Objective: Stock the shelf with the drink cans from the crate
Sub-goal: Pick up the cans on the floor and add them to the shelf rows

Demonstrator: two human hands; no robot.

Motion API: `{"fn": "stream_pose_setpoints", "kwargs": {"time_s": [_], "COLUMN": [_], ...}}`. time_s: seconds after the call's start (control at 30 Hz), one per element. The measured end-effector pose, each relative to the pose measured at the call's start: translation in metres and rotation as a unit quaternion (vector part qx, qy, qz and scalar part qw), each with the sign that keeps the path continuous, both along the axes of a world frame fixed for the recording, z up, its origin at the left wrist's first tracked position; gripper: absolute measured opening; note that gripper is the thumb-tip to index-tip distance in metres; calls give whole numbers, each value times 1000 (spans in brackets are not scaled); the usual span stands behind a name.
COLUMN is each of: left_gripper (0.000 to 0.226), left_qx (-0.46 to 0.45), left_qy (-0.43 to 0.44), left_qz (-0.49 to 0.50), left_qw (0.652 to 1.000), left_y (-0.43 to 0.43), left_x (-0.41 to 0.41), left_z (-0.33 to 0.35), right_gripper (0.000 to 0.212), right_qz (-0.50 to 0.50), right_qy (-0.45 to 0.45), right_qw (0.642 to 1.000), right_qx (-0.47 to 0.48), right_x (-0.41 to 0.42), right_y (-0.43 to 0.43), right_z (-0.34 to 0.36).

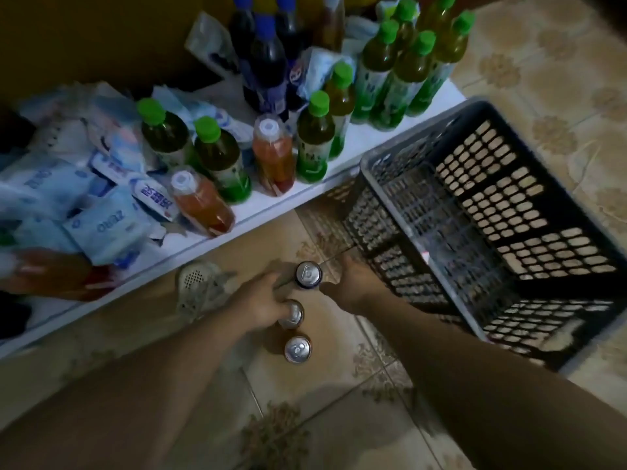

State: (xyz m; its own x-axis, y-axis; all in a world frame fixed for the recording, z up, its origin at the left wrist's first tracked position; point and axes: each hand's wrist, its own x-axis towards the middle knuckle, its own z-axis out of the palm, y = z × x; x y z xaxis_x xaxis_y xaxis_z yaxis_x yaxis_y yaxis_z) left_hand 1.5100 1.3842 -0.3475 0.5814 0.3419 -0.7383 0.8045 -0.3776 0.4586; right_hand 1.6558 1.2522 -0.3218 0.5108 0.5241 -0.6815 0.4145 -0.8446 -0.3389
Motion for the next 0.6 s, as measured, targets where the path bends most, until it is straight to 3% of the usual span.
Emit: {"fn": "stream_pose_setpoints", "kwargs": {"time_s": [0.1, 0.23, 0.33, 0.5, 0.6], "left_gripper": [75, 66, 63, 84, 69], "left_qx": [-16, -42, -61, -72, -77], "left_qy": [13, 26, 27, 20, -3], "left_qz": [8, 28, 25, 38, 52], "left_qw": [1000, 998, 997, 996, 996], "left_y": [5, 5, 5, 10, 9], "left_x": [14, 20, 23, 23, 33], "left_z": [-39, -80, -95, -81, -40], "right_gripper": [76, 91, 79, 65, 66], "right_qz": [10, 36, 58, -13, -84], "right_qy": [22, 64, 41, 16, -5], "right_qw": [1000, 997, 998, 998, 991], "right_qx": [0, -12, 2, 65, 100], "right_x": [3, -2, -4, 1, 6], "right_y": [14, 30, 37, 31, 23], "right_z": [-54, -113, -138, -111, -56]}}
